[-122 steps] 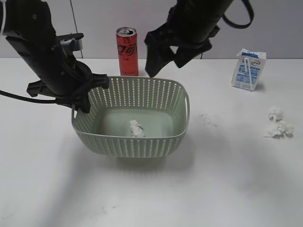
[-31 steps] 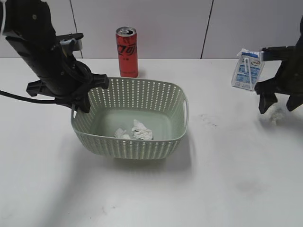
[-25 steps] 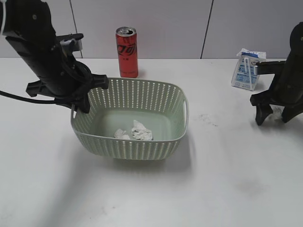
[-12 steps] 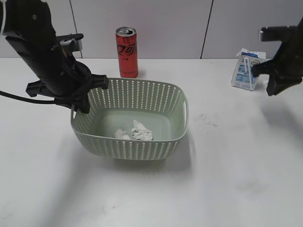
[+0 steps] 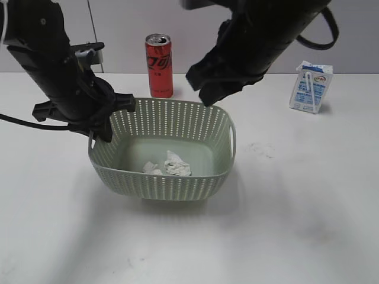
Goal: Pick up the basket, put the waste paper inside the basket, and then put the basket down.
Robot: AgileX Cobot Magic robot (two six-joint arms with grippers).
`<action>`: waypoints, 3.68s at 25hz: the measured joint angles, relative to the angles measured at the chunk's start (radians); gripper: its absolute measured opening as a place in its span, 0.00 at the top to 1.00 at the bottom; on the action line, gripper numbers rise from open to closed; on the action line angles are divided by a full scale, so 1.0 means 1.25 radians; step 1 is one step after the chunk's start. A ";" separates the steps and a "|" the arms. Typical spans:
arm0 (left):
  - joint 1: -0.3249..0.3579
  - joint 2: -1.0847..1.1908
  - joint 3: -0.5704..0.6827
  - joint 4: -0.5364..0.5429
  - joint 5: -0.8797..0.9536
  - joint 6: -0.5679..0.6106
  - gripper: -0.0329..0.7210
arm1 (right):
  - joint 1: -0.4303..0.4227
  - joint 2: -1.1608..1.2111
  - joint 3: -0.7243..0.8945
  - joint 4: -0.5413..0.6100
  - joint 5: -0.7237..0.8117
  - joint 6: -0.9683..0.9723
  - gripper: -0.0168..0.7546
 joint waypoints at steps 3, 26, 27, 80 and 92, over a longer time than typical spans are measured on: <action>0.000 0.000 0.000 -0.001 0.001 0.000 0.91 | 0.028 0.029 0.000 0.015 -0.003 -0.002 0.43; 0.081 0.128 -0.039 -0.028 -0.035 0.011 0.89 | -0.358 -0.107 -0.070 -0.136 0.207 0.089 0.19; 0.082 0.134 -0.039 -0.029 -0.039 0.015 0.86 | -0.358 -0.144 -0.052 -0.136 0.211 0.089 0.19; 0.316 -1.455 0.602 0.141 0.247 0.268 0.19 | -0.358 -1.350 0.743 -0.087 0.133 0.089 0.21; 0.318 -1.455 0.606 0.140 0.247 0.268 0.19 | -0.358 -1.382 0.743 -0.075 0.133 0.089 0.21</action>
